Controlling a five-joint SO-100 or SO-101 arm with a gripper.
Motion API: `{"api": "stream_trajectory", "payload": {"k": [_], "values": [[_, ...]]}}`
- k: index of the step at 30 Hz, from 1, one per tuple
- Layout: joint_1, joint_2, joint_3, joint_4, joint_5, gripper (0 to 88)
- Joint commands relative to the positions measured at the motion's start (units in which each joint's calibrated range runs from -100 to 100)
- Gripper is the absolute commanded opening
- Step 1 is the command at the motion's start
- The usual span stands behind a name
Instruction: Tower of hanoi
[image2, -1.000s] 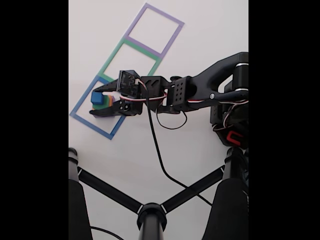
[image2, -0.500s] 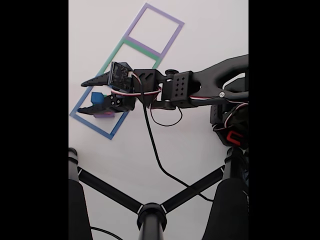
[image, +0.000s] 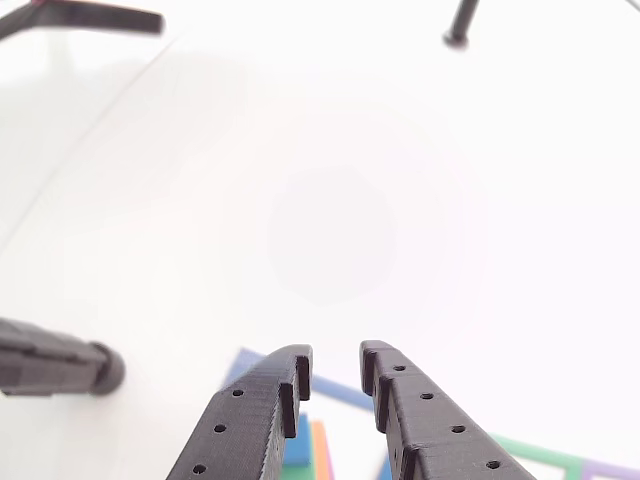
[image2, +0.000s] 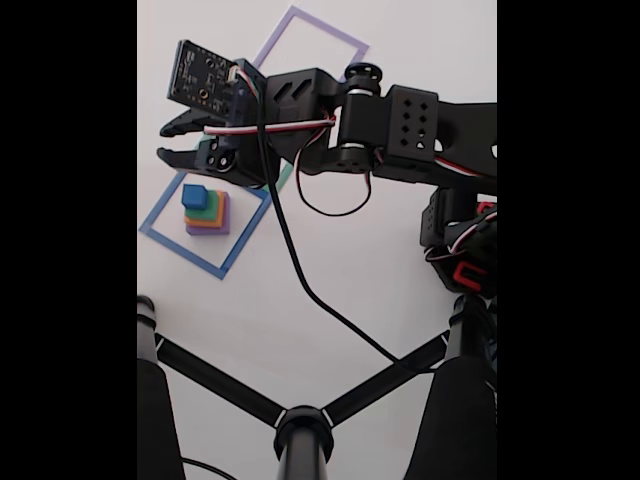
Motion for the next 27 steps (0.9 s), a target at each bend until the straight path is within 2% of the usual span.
{"api": "stream_trajectory", "payload": {"k": [1, 7, 14, 22, 23, 25, 27], "values": [[1.8, -4.2, -13.8, 16.9, 0.0, 1.0], [4.0, -7.6, -15.4, 24.0, 0.0, 1.1], [7.0, -11.4, -12.2, 25.1, 0.0, 3.4], [11.4, -17.6, -4.8, 28.0, -0.7, 1.1], [11.8, -18.6, -3.2, 28.0, -5.7, 1.1], [12.7, -21.1, 0.2, 28.0, -11.2, 1.1], [13.1, -23.3, 3.5, 27.5, -25.9, 1.1]]}}
